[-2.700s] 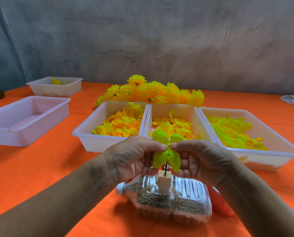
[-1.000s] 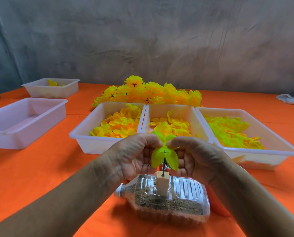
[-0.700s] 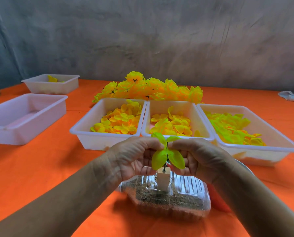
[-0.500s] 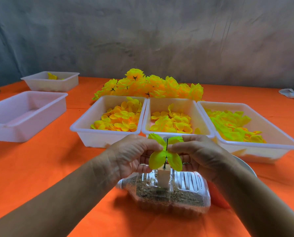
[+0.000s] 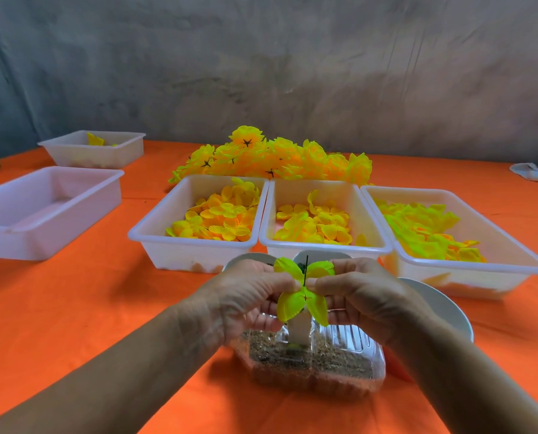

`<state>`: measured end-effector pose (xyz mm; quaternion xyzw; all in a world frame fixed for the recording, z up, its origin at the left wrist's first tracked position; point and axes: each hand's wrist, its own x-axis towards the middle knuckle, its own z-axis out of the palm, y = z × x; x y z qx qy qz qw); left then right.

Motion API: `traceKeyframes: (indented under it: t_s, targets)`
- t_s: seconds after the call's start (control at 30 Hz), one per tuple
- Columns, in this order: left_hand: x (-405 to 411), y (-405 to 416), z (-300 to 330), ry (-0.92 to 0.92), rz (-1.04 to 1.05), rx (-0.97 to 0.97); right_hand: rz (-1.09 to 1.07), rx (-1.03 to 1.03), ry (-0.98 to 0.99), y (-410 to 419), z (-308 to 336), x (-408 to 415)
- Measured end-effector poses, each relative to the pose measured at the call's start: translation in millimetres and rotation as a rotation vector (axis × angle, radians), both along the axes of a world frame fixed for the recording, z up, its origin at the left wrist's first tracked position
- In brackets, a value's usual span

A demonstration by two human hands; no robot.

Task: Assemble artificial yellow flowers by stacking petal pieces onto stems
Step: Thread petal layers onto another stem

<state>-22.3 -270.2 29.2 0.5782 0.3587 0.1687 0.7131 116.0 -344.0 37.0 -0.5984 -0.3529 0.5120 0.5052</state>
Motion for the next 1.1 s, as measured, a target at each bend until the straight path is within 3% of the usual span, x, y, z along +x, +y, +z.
traceKeyframes:
  t_s: [0.17,0.4,0.7,0.8,0.97,1.1]
  targets:
    - [-0.5,0.3,-6.7,0.062,-0.002,0.006,-0.031,-0.028,-0.094,-1.7,-6.0,-2.5]
    - [-0.8,0.0,-7.7,0.069,0.021,-0.068,-0.026,-0.049,-0.055,-2.4,-7.0,-1.9]
    - [-3.1,-2.2,-6.4,0.072,0.07,0.062,-0.098,-0.046,0.037,-6.7,-9.9,-0.9]
    - [-6.8,-5.9,-11.9,0.045,0.205,0.224,-0.135,-0.035,0.08,-8.6,-12.2,-1.0]
    - [-12.3,-12.6,-17.5,0.041,0.306,0.841,-0.171,-0.012,0.014,-9.7,-11.8,-2.5]
    - [-6.7,-16.2,-20.1,0.024,0.272,0.929,-0.155,0.005,-0.136,-10.9,-10.1,-2.8]
